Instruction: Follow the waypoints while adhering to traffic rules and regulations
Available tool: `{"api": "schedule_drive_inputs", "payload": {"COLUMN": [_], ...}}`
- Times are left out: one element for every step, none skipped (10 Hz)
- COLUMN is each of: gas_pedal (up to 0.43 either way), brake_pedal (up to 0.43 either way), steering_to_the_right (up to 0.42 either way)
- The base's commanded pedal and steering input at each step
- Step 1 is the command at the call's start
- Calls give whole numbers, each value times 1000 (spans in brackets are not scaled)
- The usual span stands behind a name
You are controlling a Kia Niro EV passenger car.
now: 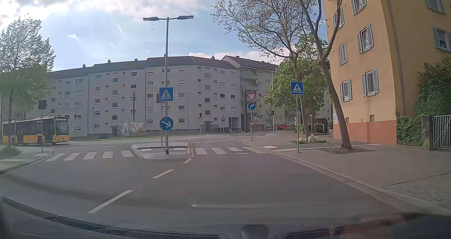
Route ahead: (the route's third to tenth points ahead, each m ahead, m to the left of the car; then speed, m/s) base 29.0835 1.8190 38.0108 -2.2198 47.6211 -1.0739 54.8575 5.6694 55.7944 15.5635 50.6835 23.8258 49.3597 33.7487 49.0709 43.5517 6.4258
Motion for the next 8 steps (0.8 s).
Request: {"api": "schedule_drive_inputs", "payload": {"gas_pedal": [0,0,0,0,0,0,0,0], "brake_pedal": [6,18,37,49,55,55,55,55], "steering_to_the_right": [30,30,30,28,22,14,9,5]}}
